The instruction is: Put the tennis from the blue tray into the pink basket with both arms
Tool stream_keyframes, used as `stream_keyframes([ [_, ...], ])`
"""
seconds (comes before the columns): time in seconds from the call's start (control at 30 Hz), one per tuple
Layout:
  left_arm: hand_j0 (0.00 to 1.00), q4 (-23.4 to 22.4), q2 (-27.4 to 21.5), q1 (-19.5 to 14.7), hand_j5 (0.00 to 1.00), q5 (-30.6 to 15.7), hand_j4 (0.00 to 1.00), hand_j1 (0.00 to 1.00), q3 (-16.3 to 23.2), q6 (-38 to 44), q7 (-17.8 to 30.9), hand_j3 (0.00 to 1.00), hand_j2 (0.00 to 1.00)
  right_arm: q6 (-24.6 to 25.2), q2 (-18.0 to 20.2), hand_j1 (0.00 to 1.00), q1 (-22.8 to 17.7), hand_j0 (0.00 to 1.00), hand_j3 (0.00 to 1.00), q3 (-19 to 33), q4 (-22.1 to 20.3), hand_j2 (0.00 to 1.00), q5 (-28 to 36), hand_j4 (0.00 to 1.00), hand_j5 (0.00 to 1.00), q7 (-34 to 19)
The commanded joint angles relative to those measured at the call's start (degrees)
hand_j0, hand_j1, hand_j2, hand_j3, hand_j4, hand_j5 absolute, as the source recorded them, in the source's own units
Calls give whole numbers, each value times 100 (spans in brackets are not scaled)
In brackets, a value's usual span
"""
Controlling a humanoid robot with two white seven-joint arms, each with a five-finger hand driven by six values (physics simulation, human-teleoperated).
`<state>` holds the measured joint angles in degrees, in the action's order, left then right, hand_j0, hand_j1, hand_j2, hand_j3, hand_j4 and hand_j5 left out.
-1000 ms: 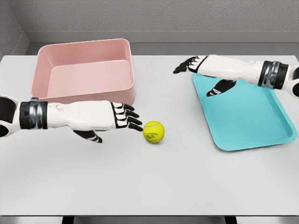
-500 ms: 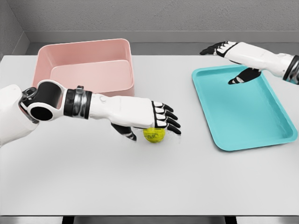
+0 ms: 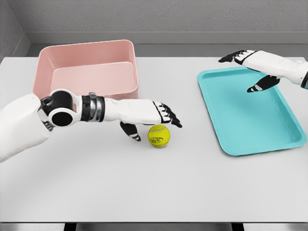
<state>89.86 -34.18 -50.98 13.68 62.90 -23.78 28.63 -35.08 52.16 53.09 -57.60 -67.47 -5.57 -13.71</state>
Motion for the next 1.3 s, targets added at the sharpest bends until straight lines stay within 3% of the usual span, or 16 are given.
stream_keyframes([
  [0.0, 100, -4, -18, 0, 100, 73, 100, 100, 73, 40, 19, 100, 100, 8, 32, 100, 0, 100, 100, 3, 6, 100, 39, 100, 100, 0],
  [0.03, 100, -4, -9, 0, 100, 231, 100, 100, 73, 58, 19, 100, 100, 8, 23, 100, 0, 100, 100, 3, 6, 100, 39, 100, 100, 0],
  [0.37, 100, -303, 351, 0, 100, 196, 100, 100, -15, 57, -16, 100, 100, 8, 40, 100, -44, 100, 100, 38, -29, 100, 39, 100, 100, -9],
  [1.27, 100, -645, 404, 176, 100, 319, 100, 100, 3, 58, -60, 100, 100, 8, 49, 100, -79, 100, 100, 65, -73, 100, 39, 100, 100, -9],
])
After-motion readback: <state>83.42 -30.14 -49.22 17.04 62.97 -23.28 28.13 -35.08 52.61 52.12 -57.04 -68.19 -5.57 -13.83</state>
